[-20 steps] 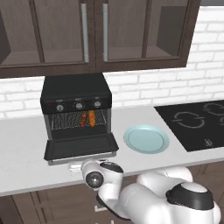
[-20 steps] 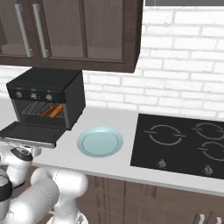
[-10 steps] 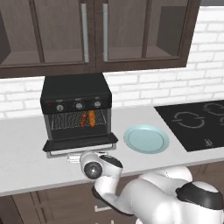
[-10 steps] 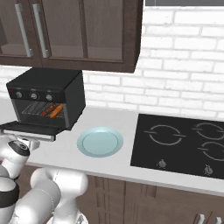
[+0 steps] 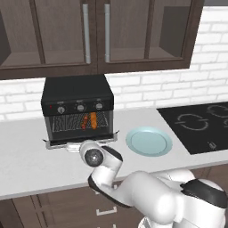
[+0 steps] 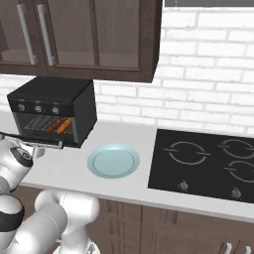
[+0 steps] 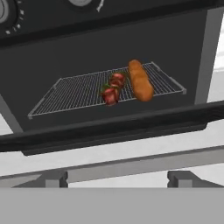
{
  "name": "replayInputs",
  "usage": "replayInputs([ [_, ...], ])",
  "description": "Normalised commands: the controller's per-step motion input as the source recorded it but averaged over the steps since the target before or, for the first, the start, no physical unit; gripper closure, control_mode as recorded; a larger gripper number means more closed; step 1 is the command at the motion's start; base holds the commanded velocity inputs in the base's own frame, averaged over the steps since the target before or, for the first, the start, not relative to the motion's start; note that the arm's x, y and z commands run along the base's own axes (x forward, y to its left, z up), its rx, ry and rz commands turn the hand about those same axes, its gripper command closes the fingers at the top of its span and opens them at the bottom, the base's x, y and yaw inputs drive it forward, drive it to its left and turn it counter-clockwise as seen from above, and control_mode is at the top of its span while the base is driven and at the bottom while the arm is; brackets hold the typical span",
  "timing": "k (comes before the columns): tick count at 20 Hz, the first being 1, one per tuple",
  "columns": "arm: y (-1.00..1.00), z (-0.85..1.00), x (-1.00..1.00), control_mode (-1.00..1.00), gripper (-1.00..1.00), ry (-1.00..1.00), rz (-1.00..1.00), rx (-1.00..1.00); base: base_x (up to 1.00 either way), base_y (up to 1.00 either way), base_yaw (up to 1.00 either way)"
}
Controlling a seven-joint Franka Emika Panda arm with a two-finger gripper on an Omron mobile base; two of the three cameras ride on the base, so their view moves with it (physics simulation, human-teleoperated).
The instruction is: Pick up the kebab skewer and baguette bread, and place them inside the toaster oven. Close the toaster oven door and start by setting the timer.
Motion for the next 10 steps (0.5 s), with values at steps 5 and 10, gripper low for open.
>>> replayInputs([
  [5, 0.00, 0.25, 0.33, -1.00, -1.00, 0.00, 0.00, 0.03, 0.00, 0.00, 0.00],
  [10, 0.00, 0.03, 0.34, -1.00, -1.00, 0.00, 0.00, 0.02, 0.00, 0.00, 0.00],
])
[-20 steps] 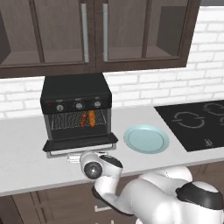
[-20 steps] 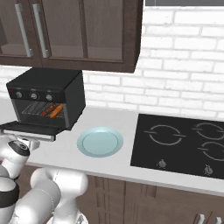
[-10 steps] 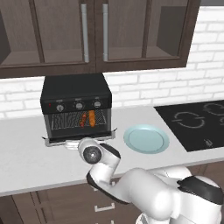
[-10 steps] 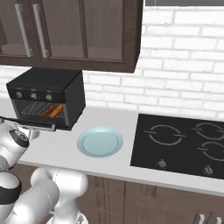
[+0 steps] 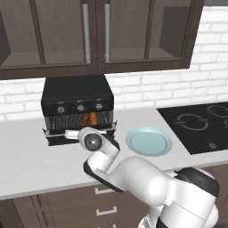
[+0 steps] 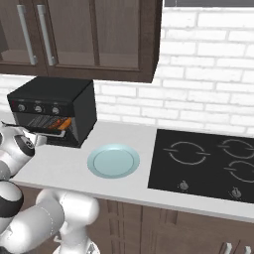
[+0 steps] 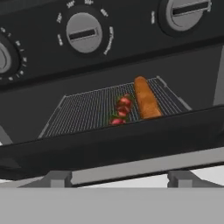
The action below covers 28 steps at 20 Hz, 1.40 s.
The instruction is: Pick up the kebab skewer and baguette bread, and place them inside the toaster oven. Close the toaster oven door and start by setting the timer.
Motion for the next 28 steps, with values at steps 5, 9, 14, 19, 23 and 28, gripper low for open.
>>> replayInputs([
  [5, 0.00, 0.00, 0.25, -1.00, -1.00, 0.00, 0.00, 0.02, 0.00, 0.00, 0.00],
  [9, 0.00, 0.00, 0.24, -1.00, -1.00, 0.00, 0.00, 0.01, 0.00, 0.00, 0.00],
  [14, 0.00, 0.00, 0.25, -1.00, -1.00, 0.00, 0.00, 0.02, 0.00, 0.00, 0.00],
  [19, -0.01, 0.00, 0.18, -1.00, -1.00, 0.00, 0.00, 0.01, 0.00, 0.00, 0.00],
  [23, -0.01, 0.00, 0.22, -1.00, -1.00, 0.00, 0.00, 0.00, 0.00, 0.00, 0.00],
  [28, -0.01, -0.04, 0.27, -1.00, -1.00, 0.00, 0.00, 0.00, 0.00, 0.00, 0.00],
])
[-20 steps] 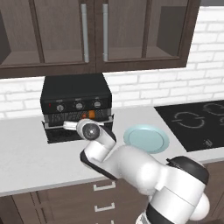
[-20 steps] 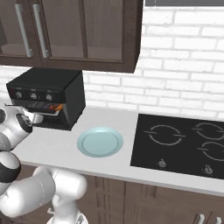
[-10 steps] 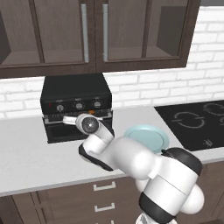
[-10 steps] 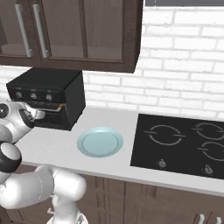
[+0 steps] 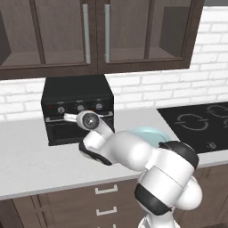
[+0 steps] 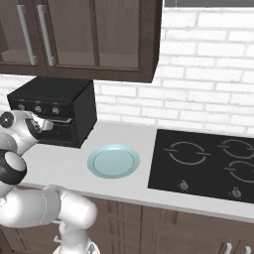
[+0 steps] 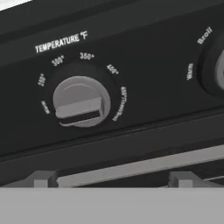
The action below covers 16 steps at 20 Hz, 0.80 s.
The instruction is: Pick up the kebab skewer and baguette bread, and place them inside the toaster oven. Close the toaster oven door and start by setting the timer.
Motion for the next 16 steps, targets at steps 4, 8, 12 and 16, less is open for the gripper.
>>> replayInputs([
  [4, 0.00, -0.09, 0.33, -1.00, -1.00, 0.00, 0.00, 0.00, 0.00, 0.00, 0.00],
  [8, 0.00, -0.09, 0.20, -1.00, -1.00, 0.00, 0.00, 0.00, 0.00, 0.00, 0.00],
  [12, 0.00, 0.05, -0.03, -1.00, -1.00, 0.00, 0.00, 0.00, 0.00, 0.00, 0.00],
  [16, 0.00, 0.18, 0.00, -1.00, -1.00, 0.00, 0.00, 0.00, 0.00, 0.00, 0.00],
])
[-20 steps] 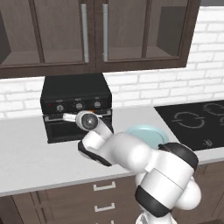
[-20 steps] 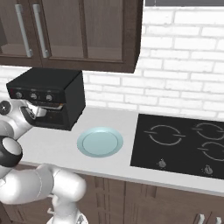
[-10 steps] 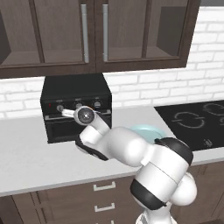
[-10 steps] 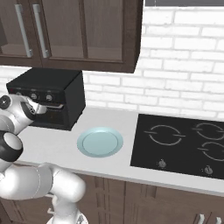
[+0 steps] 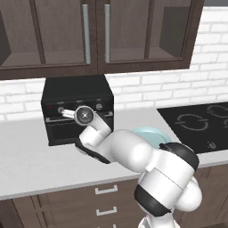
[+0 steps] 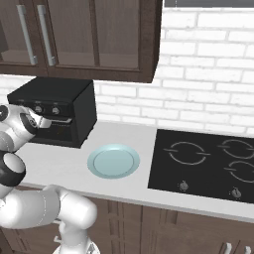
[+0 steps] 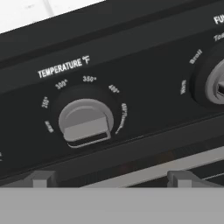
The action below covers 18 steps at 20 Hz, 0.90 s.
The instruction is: Pick up the kebab skewer and baguette bread, and place them inside the toaster oven. Close the toaster oven door and start by setting the timer.
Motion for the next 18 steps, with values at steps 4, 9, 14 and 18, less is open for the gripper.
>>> replayInputs([
  [4, 0.00, 0.09, -0.08, -1.00, -1.00, -0.01, 0.00, 0.00, 0.00, 0.00, 0.00],
  [9, 0.00, 0.12, -0.31, -1.00, -1.00, -0.04, 0.00, 0.00, 0.00, 0.00, 0.00],
  [14, 0.00, 0.20, -0.14, -1.00, -1.00, -0.06, 0.01, 0.00, 0.00, 0.00, 0.00],
  [18, 0.00, 0.04, -0.07, -1.00, -1.00, -0.17, 0.05, -0.02, 0.00, 0.00, 0.00],
])
